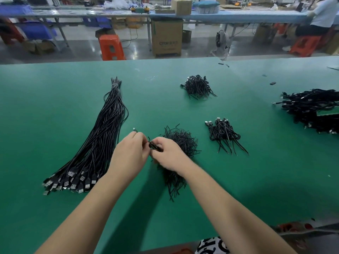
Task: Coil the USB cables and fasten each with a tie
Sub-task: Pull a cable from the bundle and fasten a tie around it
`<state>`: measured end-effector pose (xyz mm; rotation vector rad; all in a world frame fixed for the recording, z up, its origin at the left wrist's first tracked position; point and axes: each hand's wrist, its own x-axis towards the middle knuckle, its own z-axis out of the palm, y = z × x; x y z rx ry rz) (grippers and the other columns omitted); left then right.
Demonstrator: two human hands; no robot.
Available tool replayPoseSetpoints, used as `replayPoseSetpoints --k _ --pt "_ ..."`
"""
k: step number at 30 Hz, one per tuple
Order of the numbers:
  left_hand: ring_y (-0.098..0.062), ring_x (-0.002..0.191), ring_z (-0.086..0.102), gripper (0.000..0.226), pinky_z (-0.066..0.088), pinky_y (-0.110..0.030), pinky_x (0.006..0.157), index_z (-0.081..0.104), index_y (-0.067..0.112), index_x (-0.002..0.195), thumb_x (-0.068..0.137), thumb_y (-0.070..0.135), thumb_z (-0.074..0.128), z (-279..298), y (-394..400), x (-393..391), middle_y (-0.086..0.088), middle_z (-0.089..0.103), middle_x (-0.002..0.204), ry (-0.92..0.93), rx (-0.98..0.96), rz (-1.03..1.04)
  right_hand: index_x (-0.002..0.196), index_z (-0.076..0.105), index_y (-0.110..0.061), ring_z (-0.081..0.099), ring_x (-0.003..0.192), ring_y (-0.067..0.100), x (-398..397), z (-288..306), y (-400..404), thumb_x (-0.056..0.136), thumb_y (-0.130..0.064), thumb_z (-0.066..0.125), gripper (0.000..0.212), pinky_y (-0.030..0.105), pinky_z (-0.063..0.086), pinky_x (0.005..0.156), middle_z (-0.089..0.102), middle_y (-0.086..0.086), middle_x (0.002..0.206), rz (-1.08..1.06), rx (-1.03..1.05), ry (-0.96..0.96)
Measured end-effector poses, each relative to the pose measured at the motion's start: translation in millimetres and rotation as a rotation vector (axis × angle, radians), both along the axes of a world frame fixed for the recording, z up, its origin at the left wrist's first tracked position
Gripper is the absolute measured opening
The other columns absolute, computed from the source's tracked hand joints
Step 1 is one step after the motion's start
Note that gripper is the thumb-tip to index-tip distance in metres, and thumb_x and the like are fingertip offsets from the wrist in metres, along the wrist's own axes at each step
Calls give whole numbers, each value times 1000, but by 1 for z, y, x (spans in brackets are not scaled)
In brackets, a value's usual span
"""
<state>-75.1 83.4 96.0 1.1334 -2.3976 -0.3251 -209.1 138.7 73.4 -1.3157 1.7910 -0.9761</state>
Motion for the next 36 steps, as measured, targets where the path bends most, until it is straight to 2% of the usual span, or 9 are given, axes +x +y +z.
replayPoseSetpoints --k 3,6,13,18,25,27,29,33,36 --pt "-27 77 59 5 49 -40 69 64 8 88 90 12 67 0 -2 6 -4 60 86 99 -83 -73 99 67 -13 68 75 13 -17 14 2 97 -7 56 13 25 52 65 72 0 87 116 109 -744" --pt "-17 73 53 8 43 -29 67 62 11 89 88 8 69 -1 -3 9 2 58 86 191 -138 -114 100 68 -13 70 82 16 -23 20 4 103 -20 51 19 25 53 67 74 1 91 154 169 -964" --pt "-8 71 42 9 35 -21 66 62 9 91 89 4 69 -3 -4 9 5 55 87 225 -144 -170 91 69 -6 63 67 13 -17 15 0 98 -12 59 13 24 51 60 70 5 83 27 138 -1083" --pt "-22 75 56 4 49 -36 69 65 6 92 90 5 68 0 0 10 -3 60 88 184 -137 -195 90 70 -5 67 70 14 -17 14 0 95 -6 60 11 24 53 62 72 6 81 -6 133 -1108" --pt "-35 69 61 6 54 -43 64 70 0 88 84 1 75 8 2 8 -12 63 79 115 -275 -232 92 70 -9 66 73 12 -17 12 2 94 -7 63 8 23 52 68 72 3 82 -53 135 -1044" --pt "-35 67 60 4 54 -43 62 69 0 86 88 4 69 7 2 7 -12 61 77 104 -320 -244 88 71 -10 67 71 11 -18 12 2 94 -8 64 9 23 51 68 73 1 79 -67 139 -1040" --pt "-33 65 59 21 52 -41 59 68 1 83 92 15 55 7 2 7 -11 60 75 84 -347 -246 87 72 -12 67 70 10 -18 10 3 94 -9 65 10 23 51 69 73 -1 78 -78 144 -1026" --pt "-31 62 58 21 51 -38 55 67 3 80 91 16 55 5 1 7 -8 60 73 48 -367 -250 92 74 -12 69 73 11 -18 4 3 92 -15 70 5 28 54 75 74 0 80 -81 121 -887" --pt "-24 65 59 4 51 -35 61 70 8 83 86 8 72 3 0 7 -2 63 77 119 -155 -168 102 75 -13 64 78 13 -22 6 3 96 -28 68 17 36 56 85 72 1 92 -62 60 -683"
